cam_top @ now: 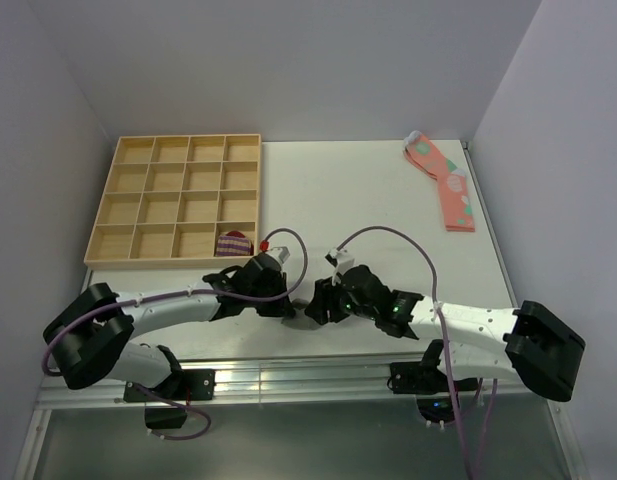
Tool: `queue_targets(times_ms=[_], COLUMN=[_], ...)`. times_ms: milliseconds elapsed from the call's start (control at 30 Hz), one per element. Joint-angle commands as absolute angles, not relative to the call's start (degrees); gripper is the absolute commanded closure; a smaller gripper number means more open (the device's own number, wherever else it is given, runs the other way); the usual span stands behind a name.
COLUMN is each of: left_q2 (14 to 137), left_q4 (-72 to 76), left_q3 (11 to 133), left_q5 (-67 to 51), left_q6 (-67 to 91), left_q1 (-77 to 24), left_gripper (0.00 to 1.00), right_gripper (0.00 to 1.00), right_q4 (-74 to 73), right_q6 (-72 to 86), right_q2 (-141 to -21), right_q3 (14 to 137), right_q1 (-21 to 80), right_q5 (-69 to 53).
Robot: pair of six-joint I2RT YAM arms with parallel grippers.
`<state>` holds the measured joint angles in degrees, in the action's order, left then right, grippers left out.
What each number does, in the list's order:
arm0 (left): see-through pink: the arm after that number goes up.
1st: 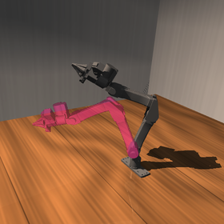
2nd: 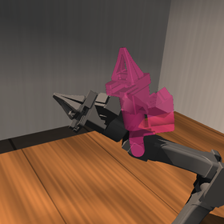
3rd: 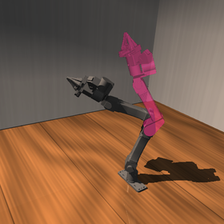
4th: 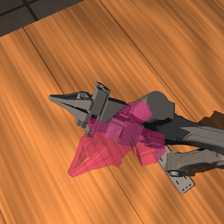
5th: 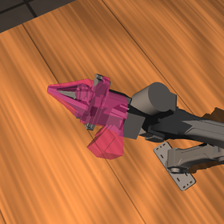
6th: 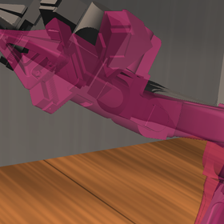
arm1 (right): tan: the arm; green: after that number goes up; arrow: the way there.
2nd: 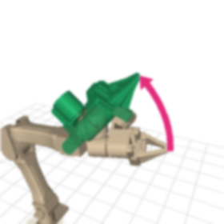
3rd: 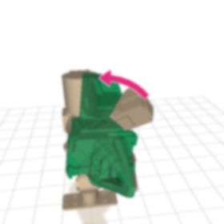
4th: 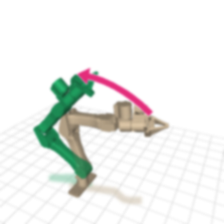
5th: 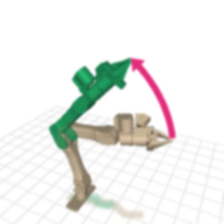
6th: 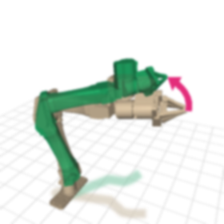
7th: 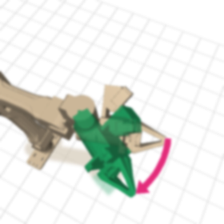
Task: Roll the socks
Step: Roll the sock at the center of the board.
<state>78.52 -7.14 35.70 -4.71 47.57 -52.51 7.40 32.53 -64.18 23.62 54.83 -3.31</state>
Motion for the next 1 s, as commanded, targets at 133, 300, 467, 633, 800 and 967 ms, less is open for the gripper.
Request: queue_targets(times_ms=[133, 300, 467, 633, 800, 967], left_q2=[82.44, 84.64, 86.48, 88.24, 88.94, 88.16], left_q4=[-16.96, -17.66, -17.58, -16.7, -15.39, -14.24], left_q3=[38.49, 40.16, 41.13, 41.48, 40.87, 40.26], left_q5=[-7.91, -9.49, -11.07, -12.92, -14.41, -14.68], left_q6=[43.24, 43.15, 43.33, 43.33, 43.59, 43.86], left_q1=[-51.07, -50.19, -50.01, -49.31, -48.96, -48.78], left_gripper=[1.0, 1.0, 1.0, 1.0, 1.0, 0.98], right_gripper=[0.4, 0.4, 0.4, 0.41, 0.52, 0.9], right_q4=[12.21, 13.97, 13.8, 13.8, 13.89, 10.73], right_q6=[32.87, 33.57, 34.36, 35.33, 36.47, 38.23], right_q2=[-65.74, -66.09, -69.51, -72.16, -72.07, -74.7], right_q3=[21.98, 20.83, 22.14, 22.68, 22.23, 25.31], right_q1=[58.26, 60.11, 61.78, 62.31, 62.31, 62.23], right_q5=[3.07, 5.18, 6.94, 8.35, 8.79, 7.65])
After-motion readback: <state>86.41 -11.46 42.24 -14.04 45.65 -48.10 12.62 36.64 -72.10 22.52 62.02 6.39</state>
